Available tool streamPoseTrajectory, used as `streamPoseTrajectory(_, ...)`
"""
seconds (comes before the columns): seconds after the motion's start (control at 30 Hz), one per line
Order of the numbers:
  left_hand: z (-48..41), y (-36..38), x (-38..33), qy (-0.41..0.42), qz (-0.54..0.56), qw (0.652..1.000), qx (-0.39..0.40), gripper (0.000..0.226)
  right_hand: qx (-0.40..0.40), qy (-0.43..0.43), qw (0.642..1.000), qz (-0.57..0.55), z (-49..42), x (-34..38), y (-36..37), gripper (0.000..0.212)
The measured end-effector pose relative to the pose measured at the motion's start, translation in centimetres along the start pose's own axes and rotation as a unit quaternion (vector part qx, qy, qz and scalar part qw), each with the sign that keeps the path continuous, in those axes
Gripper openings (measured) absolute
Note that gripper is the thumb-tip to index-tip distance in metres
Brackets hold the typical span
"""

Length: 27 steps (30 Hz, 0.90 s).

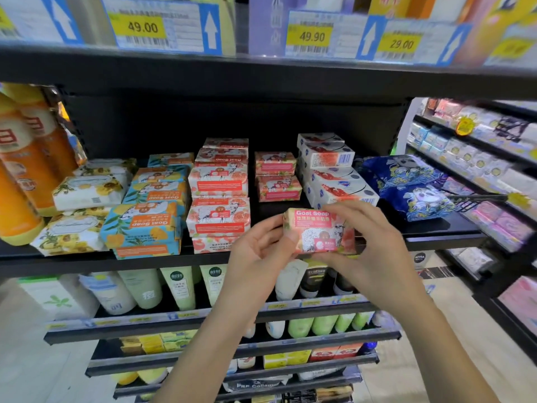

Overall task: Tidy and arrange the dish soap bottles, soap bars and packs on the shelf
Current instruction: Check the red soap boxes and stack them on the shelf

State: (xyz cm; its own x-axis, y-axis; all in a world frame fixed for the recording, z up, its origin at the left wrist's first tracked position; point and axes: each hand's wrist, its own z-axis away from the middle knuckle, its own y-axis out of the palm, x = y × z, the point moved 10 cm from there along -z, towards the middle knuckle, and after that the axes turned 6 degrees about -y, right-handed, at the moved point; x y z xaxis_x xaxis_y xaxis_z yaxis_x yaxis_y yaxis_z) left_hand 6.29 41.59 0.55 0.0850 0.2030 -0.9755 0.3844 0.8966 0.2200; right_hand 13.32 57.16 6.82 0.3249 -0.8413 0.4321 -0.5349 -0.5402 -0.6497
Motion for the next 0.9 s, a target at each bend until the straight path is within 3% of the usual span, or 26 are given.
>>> streamPoseTrajectory(0.13,-1.7,1.6,-1.0,0.061,-0.192,0.979,0.012,0.04,0.01,0.021,1.0,0.012,-3.1,-2.4,-2.0,0.073)
streamPoseTrajectory(0.23,-2.5,2.5,-0.4,0.107,-0.443,0.89,0.009,0.065,0.032,0.058,0.997,0.038,-6.3,-5.4,-2.8,0.072)
streamPoseTrajectory(0.37,-3.6,3.1,1.8,0.113,-0.579,0.807,0.034,0.069,0.07,0.093,0.99,0.074,-10.1,-9.2,-2.4,0.074)
streamPoseTrajectory(0.43,-3.8,3.1,2.1,0.139,-0.6,0.788,0.02,0.064,0.083,0.108,0.989,0.064,-11.3,-10.6,-2.0,0.076)
streamPoseTrajectory(0.6,-3.9,2.7,2.4,0.211,-0.579,0.787,-0.015,0.052,0.098,0.139,0.985,0.039,-12.7,-13.0,-1.3,0.074)
streamPoseTrajectory(0.73,-4.2,2.6,3.3,0.256,-0.607,0.75,-0.055,0.052,0.098,0.131,0.985,0.046,-12.8,-13.2,-1.3,0.066)
streamPoseTrajectory(0.9,-3.9,2.6,2.9,0.293,-0.602,0.738,-0.082,0.055,0.097,0.121,0.987,0.045,-12.3,-12.6,-1.2,0.061)
